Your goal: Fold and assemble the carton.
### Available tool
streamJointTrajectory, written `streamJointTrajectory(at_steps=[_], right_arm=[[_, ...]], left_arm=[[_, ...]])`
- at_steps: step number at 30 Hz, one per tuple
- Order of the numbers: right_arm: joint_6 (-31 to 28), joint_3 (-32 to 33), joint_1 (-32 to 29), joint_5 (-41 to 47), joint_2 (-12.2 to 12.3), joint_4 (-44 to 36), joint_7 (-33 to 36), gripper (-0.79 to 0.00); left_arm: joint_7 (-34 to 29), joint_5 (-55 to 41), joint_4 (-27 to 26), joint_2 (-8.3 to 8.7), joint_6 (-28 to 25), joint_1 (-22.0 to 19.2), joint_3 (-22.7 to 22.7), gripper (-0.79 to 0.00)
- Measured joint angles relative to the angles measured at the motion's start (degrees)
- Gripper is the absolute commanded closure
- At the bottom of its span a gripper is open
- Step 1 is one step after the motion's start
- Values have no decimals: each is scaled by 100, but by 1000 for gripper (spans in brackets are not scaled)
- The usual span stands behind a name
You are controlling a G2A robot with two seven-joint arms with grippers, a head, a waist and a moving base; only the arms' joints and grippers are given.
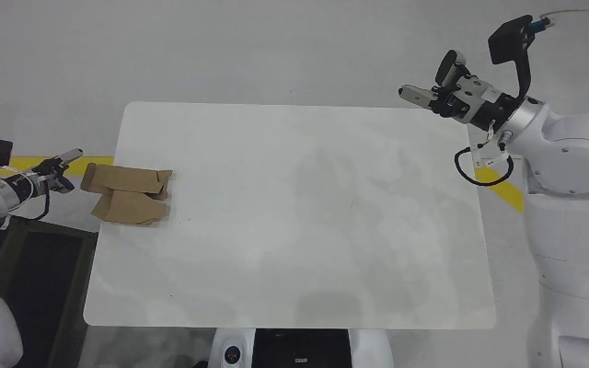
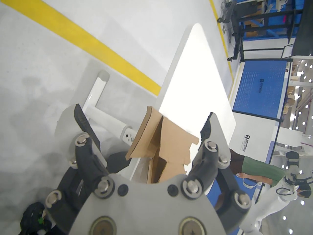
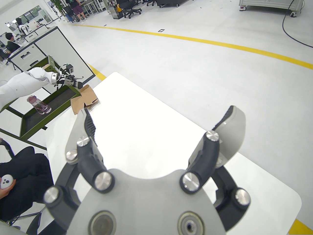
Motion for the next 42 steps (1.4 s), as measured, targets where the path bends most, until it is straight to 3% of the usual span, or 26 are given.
streamJointTrajectory(at_steps=[10, 11, 12, 13, 14, 15, 16, 17, 30, 42], right_arm=[[0, 0, 0, 0, 0, 0, 0, -785], [0, 0, 0, 0, 0, 0, 0, -785], [0, 0, 0, 0, 0, 0, 0, -785], [0, 0, 0, 0, 0, 0, 0, -785], [0, 0, 0, 0, 0, 0, 0, -785], [0, 0, 0, 0, 0, 0, 0, -785], [0, 0, 0, 0, 0, 0, 0, -785], [0, 0, 0, 0, 0, 0, 0, -785], [0, 0, 0, 0, 0, 0, 0, -785], [0, 0, 0, 0, 0, 0, 0, -785]], left_arm=[[-192, 17, 182, -110, 112, -128, 312, -785], [-180, 3, 205, -116, 122, -136, 325, -751], [-175, -34, 244, -126, 149, -146, 336, -665], [-175, -59, 271, -133, 168, -153, 345, -376], [-172, -77, 293, -139, 183, -157, 356, -277], [-175, -101, 314, -145, 196, -161, 365, -89], [-181, -129, 338, -152, 208, -166, 376, -89], [-177, -134, 348, -156, 211, -168, 388, 0], [-503, -821, 406, -85, 108, -336, 203, 0], [-1389, -1969, -364, -35, -332, -620, -37, 0]])
